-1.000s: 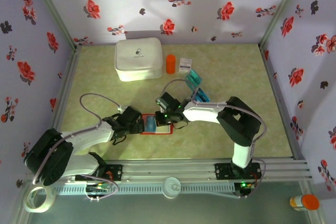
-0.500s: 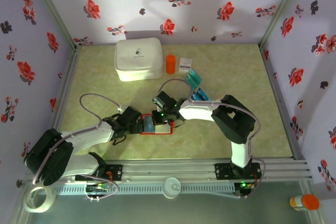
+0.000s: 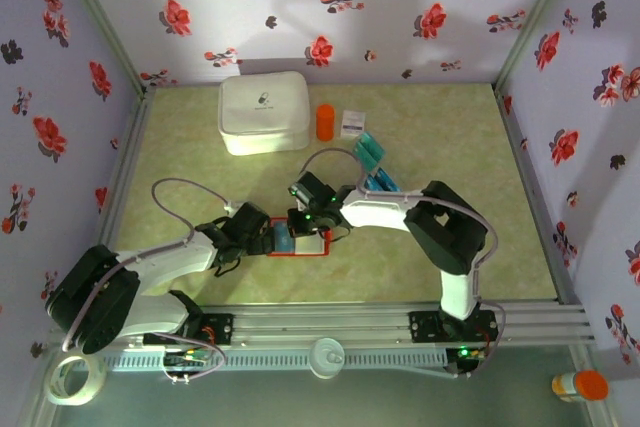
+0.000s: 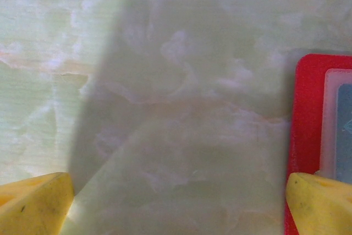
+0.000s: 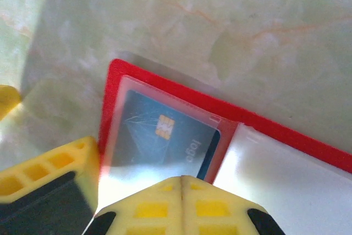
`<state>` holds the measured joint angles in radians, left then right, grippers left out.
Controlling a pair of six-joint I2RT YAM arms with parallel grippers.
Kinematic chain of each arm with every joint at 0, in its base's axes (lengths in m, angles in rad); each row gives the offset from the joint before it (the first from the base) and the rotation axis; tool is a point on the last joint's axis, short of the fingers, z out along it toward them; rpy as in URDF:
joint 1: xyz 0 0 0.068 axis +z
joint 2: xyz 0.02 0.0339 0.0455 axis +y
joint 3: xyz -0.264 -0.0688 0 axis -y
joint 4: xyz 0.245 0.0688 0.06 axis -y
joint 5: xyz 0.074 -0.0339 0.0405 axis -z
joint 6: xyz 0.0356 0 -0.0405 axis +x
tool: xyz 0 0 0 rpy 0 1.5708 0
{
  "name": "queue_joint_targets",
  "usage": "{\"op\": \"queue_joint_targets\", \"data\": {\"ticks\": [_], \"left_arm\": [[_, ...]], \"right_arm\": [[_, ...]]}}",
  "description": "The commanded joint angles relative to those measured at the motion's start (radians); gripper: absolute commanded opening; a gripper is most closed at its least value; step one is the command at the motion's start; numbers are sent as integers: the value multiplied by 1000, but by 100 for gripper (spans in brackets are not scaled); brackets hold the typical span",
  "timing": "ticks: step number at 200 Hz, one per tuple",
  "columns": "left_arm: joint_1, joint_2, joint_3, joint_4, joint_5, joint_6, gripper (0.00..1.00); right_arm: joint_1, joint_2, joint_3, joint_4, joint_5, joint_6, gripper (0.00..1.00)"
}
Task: Put the credit cards into the card holder
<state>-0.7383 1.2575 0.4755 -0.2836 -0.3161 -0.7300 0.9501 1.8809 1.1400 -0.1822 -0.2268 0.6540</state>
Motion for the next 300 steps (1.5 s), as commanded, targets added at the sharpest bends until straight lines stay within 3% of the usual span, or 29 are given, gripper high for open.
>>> {"op": "queue_joint_targets", "data": {"ticks": [1,181,228,300], "left_arm": [[8,19,-20,36,12,-5,100],[9,19,-21,44,14,-4,100],[10,-14,-12,21,10,-12,100],[43,-117,91,-144,-63,-62,100]], "right_arm": [[5,-56,-24,-19,22,6,5],[54,44,-36,46,-14,56,4],[50,7,-43,31,-3,49,4],[-19,-144,-85,-15,25,23,6]]}}
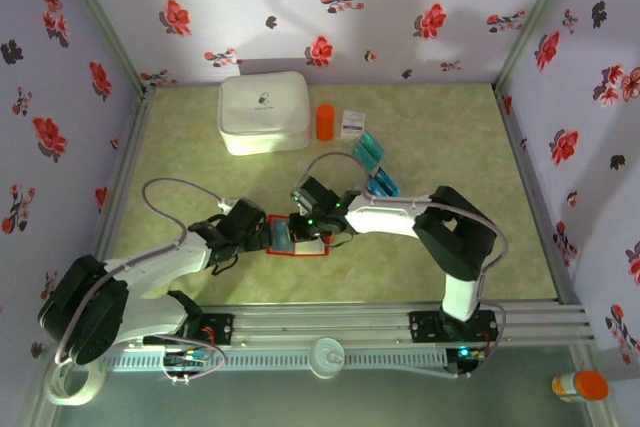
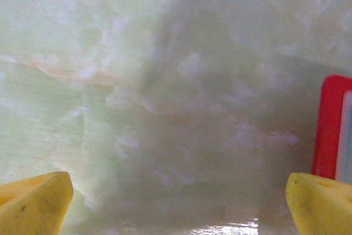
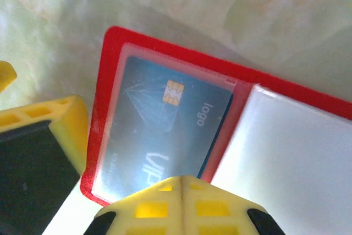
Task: Put the credit cards into the card holder
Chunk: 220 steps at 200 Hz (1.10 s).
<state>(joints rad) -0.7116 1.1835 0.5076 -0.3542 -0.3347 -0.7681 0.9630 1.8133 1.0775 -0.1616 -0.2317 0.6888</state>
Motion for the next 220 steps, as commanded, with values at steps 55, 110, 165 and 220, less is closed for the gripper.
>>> {"op": "queue_joint_targets", "data": {"ticks": [55,110,165,220], "left_arm": [[15,-98,159,-98,6,24,100],[-83,-43,207,-25,45,0,100],[-180,87,189,60,42,-33,100],[-200,168,158,116,44,-14,100]], "right_arm": [[-105,-146,-95,-44,32,-33,7],[-119,-101,-105,-23,22,-36,6],[-130,-65,-105,-16,34,-40,5],[-140,-17,-98,-29,28,-60,5]]}}
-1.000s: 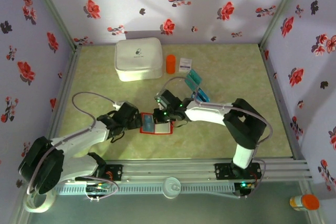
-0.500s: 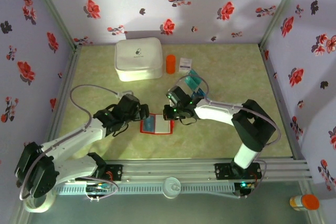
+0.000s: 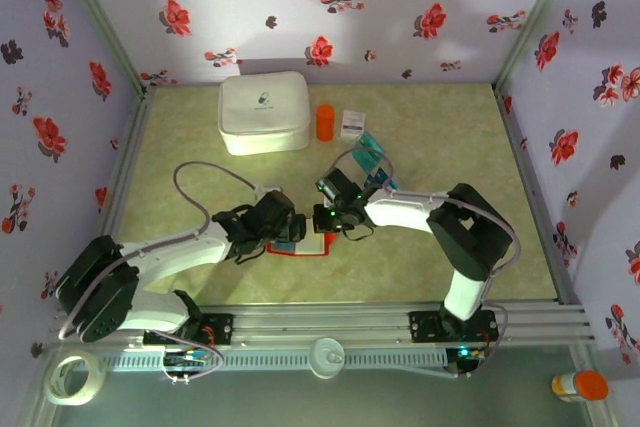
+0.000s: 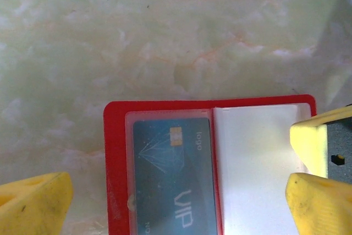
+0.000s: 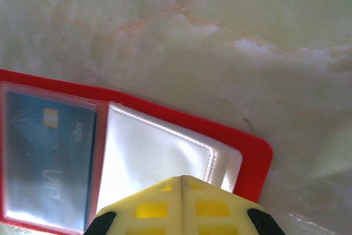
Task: Put the credit cards into the card holder
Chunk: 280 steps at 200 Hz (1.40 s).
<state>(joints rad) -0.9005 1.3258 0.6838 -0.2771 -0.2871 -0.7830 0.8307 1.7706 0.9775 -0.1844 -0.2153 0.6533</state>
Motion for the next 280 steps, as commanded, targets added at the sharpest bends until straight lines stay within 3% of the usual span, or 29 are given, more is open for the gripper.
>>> {"op": "queue_joint_targets", "data": {"ticks": [1,79,228,280], "left_arm": [[-11,26,-19,39,-4,1,100],[-14,79,-59,90,3,27,100],[-19,36,-160,227,14,13,100],[-18,59,-174,250,28,12,85]], "right_arm": [[-7,27,2,-5,12,-24,5],[-4,76,-2,73,-77,25,4],[1,57,-11,94,-78,52,5],[2,43,-3,84,-75,50,7]]}}
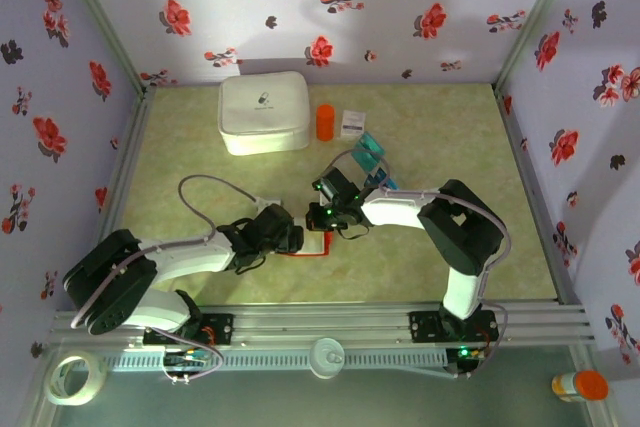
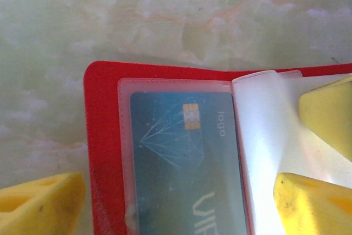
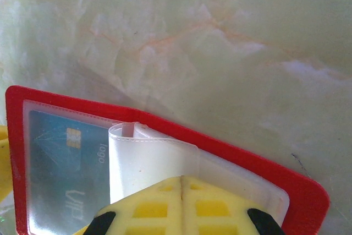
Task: Put the credit cards into the card holder
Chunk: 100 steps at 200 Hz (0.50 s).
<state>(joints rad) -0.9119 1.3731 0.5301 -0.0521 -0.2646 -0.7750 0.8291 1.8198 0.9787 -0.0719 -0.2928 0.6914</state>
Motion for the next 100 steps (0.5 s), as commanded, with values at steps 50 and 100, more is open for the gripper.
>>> {"op": "queue_joint_targets", "data": {"ticks": [50,100], "left_arm": [[-6,2,-21,19,2,5,87],[-7,-8,-16,12,-5,5,97]], "right_arm": [[-5,-29,9,-60,23,-10,8],[-24,-71,27,-103,55,-35,6]]}}
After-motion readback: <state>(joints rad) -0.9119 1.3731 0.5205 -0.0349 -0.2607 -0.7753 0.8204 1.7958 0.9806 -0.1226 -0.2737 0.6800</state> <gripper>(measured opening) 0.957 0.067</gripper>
